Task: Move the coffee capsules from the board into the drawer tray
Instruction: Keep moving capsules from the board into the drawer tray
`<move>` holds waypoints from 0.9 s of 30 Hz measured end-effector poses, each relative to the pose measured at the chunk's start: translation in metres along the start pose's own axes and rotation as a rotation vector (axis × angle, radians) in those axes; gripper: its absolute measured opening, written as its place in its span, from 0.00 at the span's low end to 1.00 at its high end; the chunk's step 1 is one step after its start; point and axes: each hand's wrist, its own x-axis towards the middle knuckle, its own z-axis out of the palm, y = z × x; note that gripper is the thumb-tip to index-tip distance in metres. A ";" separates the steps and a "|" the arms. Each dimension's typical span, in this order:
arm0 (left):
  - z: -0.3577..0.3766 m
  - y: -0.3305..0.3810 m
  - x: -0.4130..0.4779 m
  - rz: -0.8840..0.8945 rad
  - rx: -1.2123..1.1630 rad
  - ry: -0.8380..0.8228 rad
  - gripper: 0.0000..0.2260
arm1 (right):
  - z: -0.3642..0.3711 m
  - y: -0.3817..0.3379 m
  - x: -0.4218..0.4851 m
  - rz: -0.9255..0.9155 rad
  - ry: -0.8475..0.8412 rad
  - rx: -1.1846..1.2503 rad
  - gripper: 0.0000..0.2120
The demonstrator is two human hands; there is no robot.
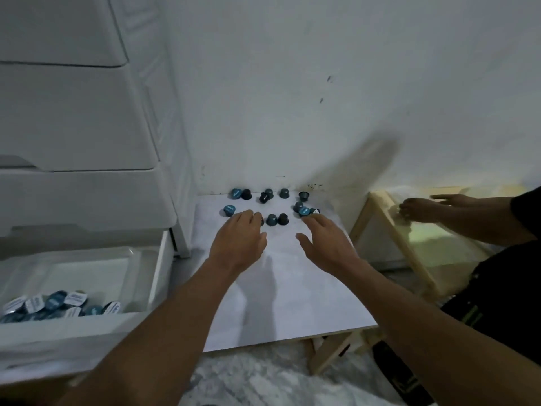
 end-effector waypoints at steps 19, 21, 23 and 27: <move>0.129 -0.020 0.100 -0.184 -0.114 -0.291 0.16 | 0.088 0.068 0.126 -0.037 -0.265 0.173 0.21; 0.142 -0.028 0.114 -0.181 -0.130 -0.318 0.13 | 0.099 0.069 0.144 -0.042 -0.270 0.197 0.19; 0.154 -0.035 0.125 -0.160 -0.138 -0.351 0.13 | 0.108 0.068 0.158 -0.041 -0.281 0.213 0.17; 0.174 -0.046 0.142 -0.084 -0.168 -0.429 0.14 | 0.128 0.072 0.179 -0.044 -0.306 0.225 0.14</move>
